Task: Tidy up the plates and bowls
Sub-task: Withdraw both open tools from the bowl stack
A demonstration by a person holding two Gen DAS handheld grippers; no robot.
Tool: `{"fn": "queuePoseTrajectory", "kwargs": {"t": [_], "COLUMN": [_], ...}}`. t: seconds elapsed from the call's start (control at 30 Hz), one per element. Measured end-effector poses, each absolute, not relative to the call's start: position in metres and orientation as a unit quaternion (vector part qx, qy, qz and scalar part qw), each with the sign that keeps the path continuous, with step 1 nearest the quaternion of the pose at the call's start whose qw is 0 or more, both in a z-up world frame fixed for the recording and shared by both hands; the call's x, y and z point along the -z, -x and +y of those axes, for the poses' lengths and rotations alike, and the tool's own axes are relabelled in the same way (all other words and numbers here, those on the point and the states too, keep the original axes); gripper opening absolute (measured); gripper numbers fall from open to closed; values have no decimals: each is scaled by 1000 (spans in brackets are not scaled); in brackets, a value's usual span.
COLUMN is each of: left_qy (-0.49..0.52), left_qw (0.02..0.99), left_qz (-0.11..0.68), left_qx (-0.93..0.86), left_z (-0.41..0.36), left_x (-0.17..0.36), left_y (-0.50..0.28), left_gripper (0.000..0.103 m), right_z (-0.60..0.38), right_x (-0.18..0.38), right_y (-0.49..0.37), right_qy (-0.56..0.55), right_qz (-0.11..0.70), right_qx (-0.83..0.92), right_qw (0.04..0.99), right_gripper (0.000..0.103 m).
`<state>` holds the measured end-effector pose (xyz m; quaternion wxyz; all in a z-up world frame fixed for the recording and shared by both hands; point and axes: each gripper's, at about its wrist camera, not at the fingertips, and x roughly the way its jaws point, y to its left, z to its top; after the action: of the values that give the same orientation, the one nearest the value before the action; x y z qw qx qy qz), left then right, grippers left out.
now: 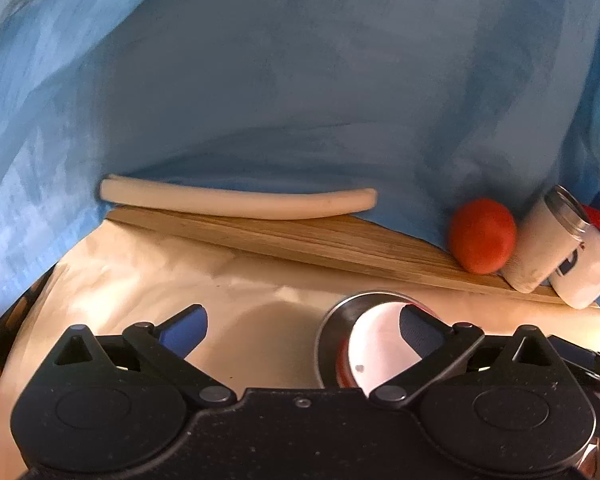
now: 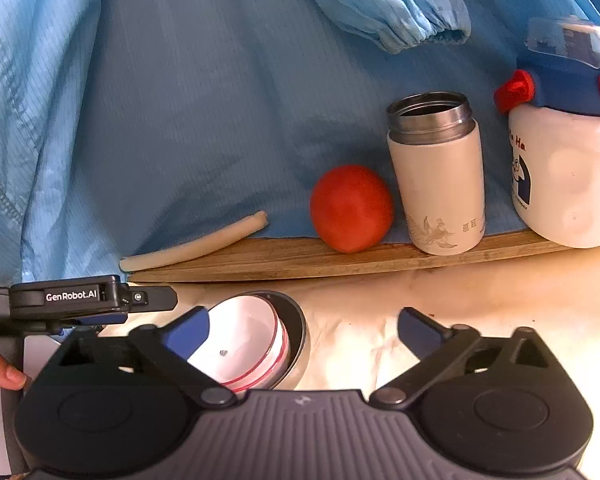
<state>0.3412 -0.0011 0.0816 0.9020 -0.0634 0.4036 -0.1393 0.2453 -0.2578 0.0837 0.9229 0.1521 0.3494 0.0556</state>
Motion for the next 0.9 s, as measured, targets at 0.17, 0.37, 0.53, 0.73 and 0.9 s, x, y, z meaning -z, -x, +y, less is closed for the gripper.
{"fn": "queuePoseTrajectory", "kwargs": {"t": [0.17,0.37,0.53,0.73,0.9], "left_qy": [58,48,48,50,50], "left_qw": [904,902,901,900,896], "left_qz": [405,413,416,423,431], "left_qx": [127,115,111,98,97], "left_z": [4,10,18,30,33], "left_x": [-79,-72,-67,-63,-58], "left_y": [-342,-343,-343,-343,-343], "left_gripper": [102,102,102,102,102], "right_z": [-261,-266,-271,-275,-275], "right_x": [-82,-74,-69,-62,-55], "right_y": [-242,-238,-237,-237,-240], "right_qy": [-145,-136,-136,-131,-128], "right_qz": [356,366,373,387,401], "right_qx": [-49,-32,-19,2,5], "right_qw": [922,920,918,912,907], "right_gripper": [103,103,103,103,103]}}
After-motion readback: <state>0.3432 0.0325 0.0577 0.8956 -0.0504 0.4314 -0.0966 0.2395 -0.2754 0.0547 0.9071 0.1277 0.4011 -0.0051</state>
